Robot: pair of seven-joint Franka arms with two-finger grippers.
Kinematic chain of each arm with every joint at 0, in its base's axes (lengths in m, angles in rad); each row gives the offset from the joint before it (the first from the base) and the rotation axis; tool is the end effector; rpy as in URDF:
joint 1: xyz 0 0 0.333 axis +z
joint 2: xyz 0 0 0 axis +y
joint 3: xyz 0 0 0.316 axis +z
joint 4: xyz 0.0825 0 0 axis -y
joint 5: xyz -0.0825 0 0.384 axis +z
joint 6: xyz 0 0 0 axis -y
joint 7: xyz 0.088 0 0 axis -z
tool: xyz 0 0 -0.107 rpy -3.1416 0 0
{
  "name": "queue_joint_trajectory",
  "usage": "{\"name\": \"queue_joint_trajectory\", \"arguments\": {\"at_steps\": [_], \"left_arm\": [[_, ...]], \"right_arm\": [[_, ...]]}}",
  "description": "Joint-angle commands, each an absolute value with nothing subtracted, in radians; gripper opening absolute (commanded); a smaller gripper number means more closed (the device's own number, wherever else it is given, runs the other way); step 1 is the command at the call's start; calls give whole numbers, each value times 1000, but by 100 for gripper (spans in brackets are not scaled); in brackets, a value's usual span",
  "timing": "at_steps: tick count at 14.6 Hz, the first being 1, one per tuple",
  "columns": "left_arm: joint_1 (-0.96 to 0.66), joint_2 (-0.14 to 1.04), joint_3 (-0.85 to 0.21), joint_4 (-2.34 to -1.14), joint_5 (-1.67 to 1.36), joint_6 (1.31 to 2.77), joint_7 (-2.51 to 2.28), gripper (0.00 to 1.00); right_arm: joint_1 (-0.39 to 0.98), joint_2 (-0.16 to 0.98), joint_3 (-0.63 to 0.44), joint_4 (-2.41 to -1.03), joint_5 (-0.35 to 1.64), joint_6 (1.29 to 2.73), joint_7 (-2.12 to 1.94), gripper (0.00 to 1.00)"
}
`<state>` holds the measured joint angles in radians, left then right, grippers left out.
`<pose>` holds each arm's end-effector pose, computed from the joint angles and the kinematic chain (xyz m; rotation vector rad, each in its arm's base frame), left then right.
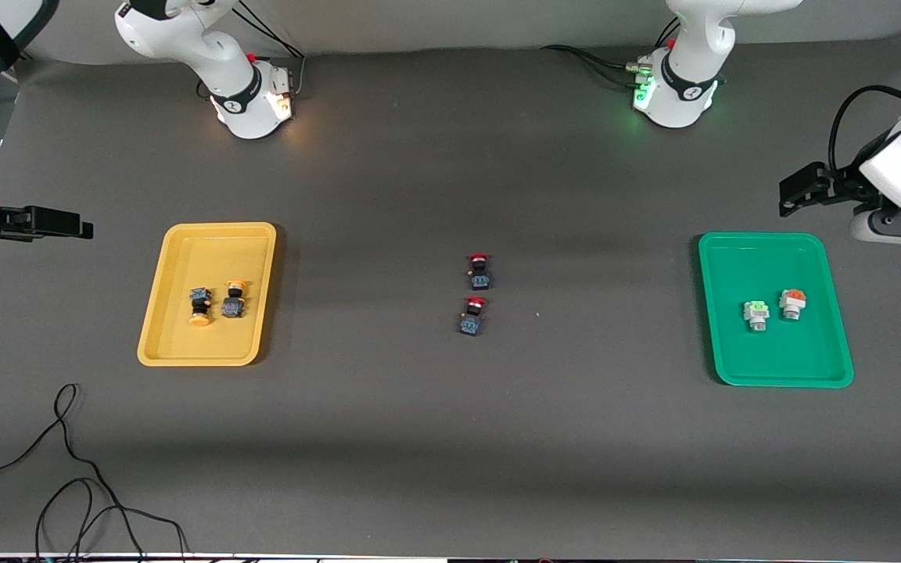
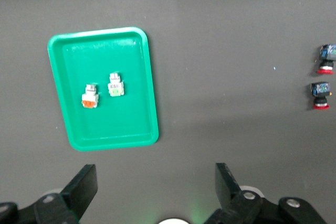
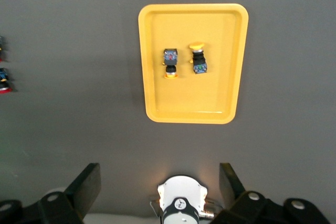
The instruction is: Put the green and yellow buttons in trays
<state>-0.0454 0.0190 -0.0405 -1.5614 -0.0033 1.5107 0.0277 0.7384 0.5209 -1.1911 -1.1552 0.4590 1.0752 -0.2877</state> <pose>0.5515 -0.0476 0.6133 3.1326 -0.1783 -0.1095 0.5939 -0.0245 0.6043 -3.0412 0.0416 0.4721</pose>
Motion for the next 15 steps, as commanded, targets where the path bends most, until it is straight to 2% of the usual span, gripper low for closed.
{"name": "queue_joint_trajectory", "arguments": {"at_steps": [1, 4, 6, 8, 9, 13, 15], "left_arm": [[-110, 18, 32, -1560, -14, 1525, 3, 100], [-107, 18, 35, -1552, -14, 1513, 3, 100], [-106, 17, 38, -1551, -12, 1509, 3, 100], [-101, 17, 38, -1543, -12, 1508, -2, 100], [-100, 18, 38, -1542, -12, 1508, 3, 100], [-98, 17, 38, -1542, -2, 1500, -2, 100], [-97, 17, 40, -1542, 8, 1464, -6, 100]], "right_arm": [[593, 341, -856, -1166, 280, 1143, -151, 100], [393, 259, -562, -1218, 158, 1173, -117, 100], [213, 226, -339, -1232, 83, 1175, -117, 100], [62, 166, -148, -1307, 23, 1216, -117, 100], [25, 129, -105, -1357, 15, 1251, -117, 100], [15, -70, -94, -1660, 14, 1490, -118, 100], [17, -100, -92, -1704, 14, 1525, -117, 100]]}}
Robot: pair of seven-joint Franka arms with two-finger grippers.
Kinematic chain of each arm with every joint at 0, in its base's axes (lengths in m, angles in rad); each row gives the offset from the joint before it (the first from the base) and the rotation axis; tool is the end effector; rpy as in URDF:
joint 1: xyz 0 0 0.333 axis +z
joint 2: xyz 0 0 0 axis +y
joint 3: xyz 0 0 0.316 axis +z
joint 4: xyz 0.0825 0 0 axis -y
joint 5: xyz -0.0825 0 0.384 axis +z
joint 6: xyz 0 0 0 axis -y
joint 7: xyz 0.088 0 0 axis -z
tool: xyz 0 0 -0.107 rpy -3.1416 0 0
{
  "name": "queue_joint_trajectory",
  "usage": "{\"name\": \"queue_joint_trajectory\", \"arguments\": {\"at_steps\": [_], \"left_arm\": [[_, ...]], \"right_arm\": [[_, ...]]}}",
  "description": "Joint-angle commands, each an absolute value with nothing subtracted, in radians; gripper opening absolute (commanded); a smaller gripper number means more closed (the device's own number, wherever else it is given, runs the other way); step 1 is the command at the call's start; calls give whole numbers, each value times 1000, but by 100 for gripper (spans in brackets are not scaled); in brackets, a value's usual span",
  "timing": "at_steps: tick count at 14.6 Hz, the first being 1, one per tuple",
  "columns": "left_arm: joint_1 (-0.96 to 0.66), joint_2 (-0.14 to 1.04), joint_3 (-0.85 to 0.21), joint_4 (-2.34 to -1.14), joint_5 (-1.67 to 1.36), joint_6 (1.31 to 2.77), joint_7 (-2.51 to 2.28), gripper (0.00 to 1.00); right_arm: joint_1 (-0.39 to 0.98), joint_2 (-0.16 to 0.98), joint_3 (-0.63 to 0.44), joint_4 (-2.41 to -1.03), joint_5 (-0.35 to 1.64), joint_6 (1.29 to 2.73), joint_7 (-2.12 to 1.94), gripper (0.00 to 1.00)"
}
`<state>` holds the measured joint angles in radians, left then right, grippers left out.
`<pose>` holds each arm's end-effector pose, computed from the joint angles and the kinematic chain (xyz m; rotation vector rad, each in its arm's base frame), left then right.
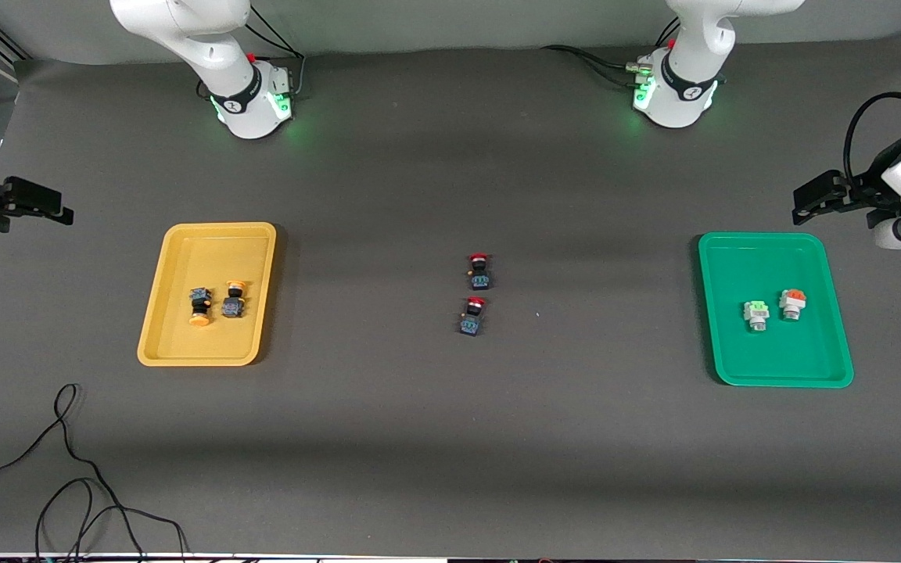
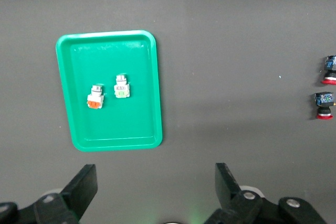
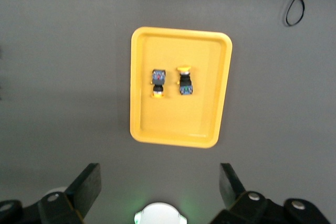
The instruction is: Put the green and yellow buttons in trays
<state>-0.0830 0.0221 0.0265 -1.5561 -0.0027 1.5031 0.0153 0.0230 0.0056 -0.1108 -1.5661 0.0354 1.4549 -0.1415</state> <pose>0.5529 -0.0317 0.6135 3.1368 -0.1128 -0.1179 0.5415 -0.0434 0.6142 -3.0877 -0.0860 0.1732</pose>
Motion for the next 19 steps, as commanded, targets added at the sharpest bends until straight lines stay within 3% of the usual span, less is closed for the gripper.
{"name": "queue_joint_trajectory", "arguments": {"at_steps": [1, 5, 19], "left_arm": [[-95, 17, 41, -1542, 8, 1459, -8, 100], [-97, 18, 46, -1542, 9, 1459, -8, 100], [-97, 21, 44, -1542, 18, 1466, -6, 100]], "right_arm": [[14, -100, -89, -1698, 12, 1526, -117, 100], [11, -94, -15, -1649, -64, 1519, -112, 100], [11, -32, -43, -1603, -58, 1482, -124, 100]]}}
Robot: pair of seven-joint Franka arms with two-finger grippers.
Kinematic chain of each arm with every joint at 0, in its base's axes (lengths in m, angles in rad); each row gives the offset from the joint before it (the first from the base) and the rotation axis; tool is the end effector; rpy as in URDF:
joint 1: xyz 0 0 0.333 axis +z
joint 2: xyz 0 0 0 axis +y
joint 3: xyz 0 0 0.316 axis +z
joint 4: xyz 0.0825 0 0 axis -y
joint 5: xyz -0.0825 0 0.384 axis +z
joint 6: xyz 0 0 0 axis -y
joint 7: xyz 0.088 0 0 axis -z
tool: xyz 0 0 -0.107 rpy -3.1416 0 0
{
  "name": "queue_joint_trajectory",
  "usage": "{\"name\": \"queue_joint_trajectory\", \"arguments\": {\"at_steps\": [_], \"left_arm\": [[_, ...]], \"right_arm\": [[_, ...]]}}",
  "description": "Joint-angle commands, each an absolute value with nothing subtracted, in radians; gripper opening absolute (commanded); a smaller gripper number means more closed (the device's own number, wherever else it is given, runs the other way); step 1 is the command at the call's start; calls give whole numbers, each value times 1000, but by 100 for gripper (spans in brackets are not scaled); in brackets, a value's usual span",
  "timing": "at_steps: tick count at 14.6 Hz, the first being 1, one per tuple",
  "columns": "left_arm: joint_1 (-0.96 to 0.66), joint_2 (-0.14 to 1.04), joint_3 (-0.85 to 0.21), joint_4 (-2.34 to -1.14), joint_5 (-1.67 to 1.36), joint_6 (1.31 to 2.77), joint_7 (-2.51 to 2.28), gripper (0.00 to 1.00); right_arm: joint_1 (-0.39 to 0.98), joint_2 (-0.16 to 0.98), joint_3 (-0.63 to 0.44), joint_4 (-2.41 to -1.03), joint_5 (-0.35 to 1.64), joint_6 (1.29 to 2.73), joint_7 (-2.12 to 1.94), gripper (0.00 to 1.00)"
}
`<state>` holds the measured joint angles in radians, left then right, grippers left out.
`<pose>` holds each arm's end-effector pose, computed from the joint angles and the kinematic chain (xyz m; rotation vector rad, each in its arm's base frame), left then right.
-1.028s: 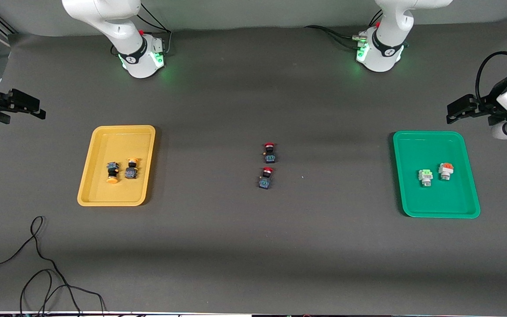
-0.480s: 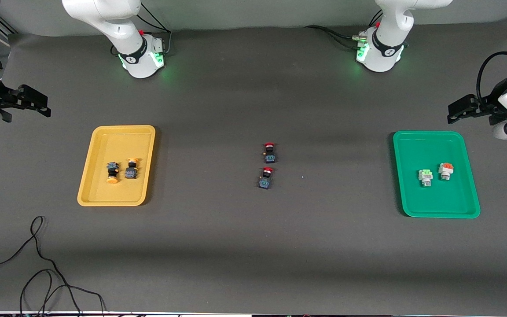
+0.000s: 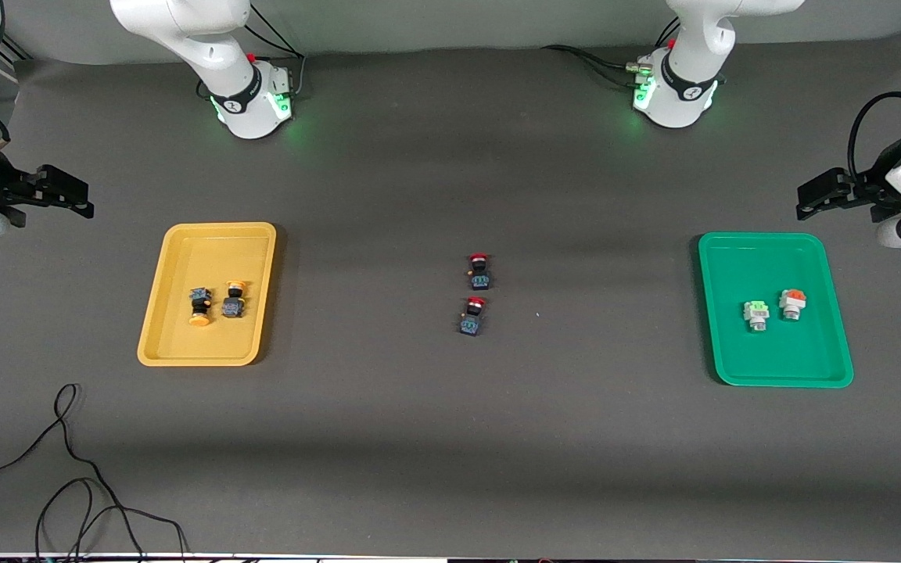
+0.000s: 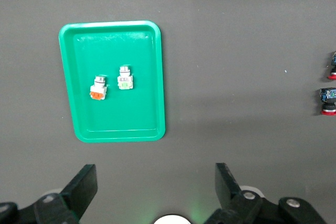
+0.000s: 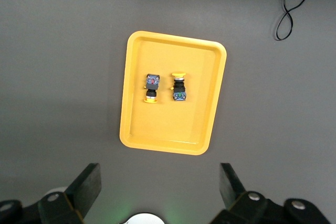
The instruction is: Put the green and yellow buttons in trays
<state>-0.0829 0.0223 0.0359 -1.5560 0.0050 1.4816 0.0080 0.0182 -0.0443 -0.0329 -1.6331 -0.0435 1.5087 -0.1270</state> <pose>0.5508 -0.0256 0.6117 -3.1291 0.0857 0.1512 0.5329 -0.0131 0.6143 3.0978 0.1728 -0.1287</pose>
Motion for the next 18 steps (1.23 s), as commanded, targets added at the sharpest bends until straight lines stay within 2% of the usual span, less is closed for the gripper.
{"name": "queue_joint_trajectory", "arguments": {"at_steps": [1, 18], "left_arm": [[-97, 21, 44, -1542, 18, 1466, -6, 100], [-97, 21, 44, -1542, 18, 1466, -6, 100]], "right_arm": [[14, -32, -64, -1603, -58, 1476, -126, 100], [26, -28, -69, -1601, -55, 1474, -115, 100]]}}
